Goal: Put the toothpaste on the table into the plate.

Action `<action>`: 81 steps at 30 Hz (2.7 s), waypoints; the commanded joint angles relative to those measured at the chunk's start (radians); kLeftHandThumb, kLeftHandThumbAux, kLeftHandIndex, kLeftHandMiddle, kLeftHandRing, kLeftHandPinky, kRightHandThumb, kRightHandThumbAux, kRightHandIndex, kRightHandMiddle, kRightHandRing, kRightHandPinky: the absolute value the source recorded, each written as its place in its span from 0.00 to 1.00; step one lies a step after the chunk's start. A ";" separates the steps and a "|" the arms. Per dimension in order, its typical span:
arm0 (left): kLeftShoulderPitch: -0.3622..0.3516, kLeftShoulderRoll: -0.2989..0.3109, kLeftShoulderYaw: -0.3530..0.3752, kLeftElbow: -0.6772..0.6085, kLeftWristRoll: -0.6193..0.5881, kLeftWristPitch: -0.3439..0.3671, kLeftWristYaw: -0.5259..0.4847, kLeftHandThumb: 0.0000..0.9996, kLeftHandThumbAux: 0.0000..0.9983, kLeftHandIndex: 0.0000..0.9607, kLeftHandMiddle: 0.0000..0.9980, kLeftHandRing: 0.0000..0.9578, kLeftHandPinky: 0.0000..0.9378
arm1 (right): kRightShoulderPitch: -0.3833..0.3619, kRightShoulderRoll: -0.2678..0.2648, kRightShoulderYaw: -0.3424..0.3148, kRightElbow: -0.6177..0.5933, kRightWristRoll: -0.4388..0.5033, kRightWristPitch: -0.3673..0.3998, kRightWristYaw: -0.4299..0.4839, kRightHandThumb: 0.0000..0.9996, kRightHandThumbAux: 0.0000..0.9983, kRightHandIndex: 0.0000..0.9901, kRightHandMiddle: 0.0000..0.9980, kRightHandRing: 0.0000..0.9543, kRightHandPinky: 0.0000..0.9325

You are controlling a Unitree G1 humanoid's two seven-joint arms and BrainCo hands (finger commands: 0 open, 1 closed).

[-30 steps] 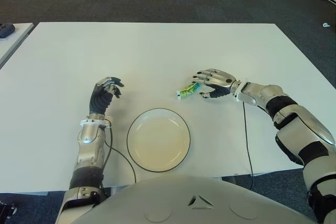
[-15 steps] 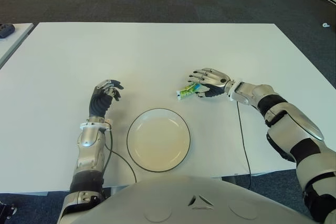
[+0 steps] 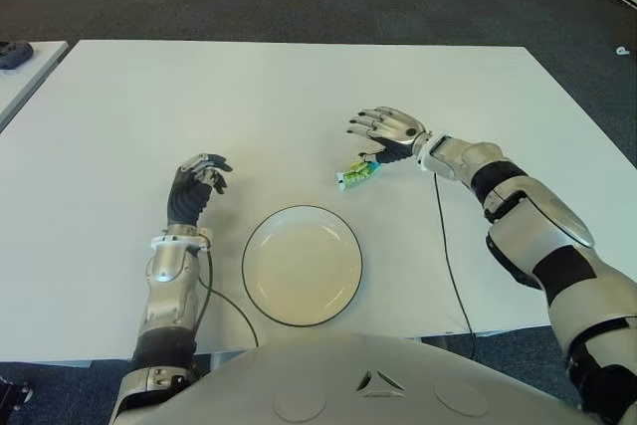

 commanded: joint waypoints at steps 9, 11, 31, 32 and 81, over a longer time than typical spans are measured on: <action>0.014 -0.003 -0.008 -0.003 0.009 -0.003 0.002 0.84 0.67 0.44 0.51 0.70 0.71 | 0.000 0.036 -0.013 0.051 0.033 0.060 0.048 0.53 0.19 0.00 0.00 0.00 0.00; 0.017 -0.003 -0.009 -0.009 0.009 0.002 0.003 0.84 0.67 0.44 0.51 0.70 0.71 | 0.002 0.037 -0.012 0.054 0.034 0.066 0.054 0.53 0.19 0.00 0.00 0.00 0.00; 0.023 -0.010 -0.007 -0.036 -0.041 0.044 -0.015 0.84 0.67 0.45 0.50 0.69 0.71 | 0.038 0.008 0.031 0.056 0.005 0.049 0.036 0.54 0.18 0.00 0.00 0.00 0.00; 0.023 -0.010 -0.007 -0.036 -0.041 0.044 -0.016 0.84 0.67 0.45 0.50 0.69 0.71 | 0.039 0.004 0.034 0.053 0.004 0.043 0.033 0.54 0.18 0.00 0.00 0.00 0.00; 0.015 0.002 -0.002 -0.044 -0.051 0.060 -0.040 0.84 0.67 0.45 0.51 0.71 0.73 | 0.079 -0.101 0.098 -0.007 -0.056 -0.070 0.010 0.53 0.15 0.00 0.00 0.00 0.00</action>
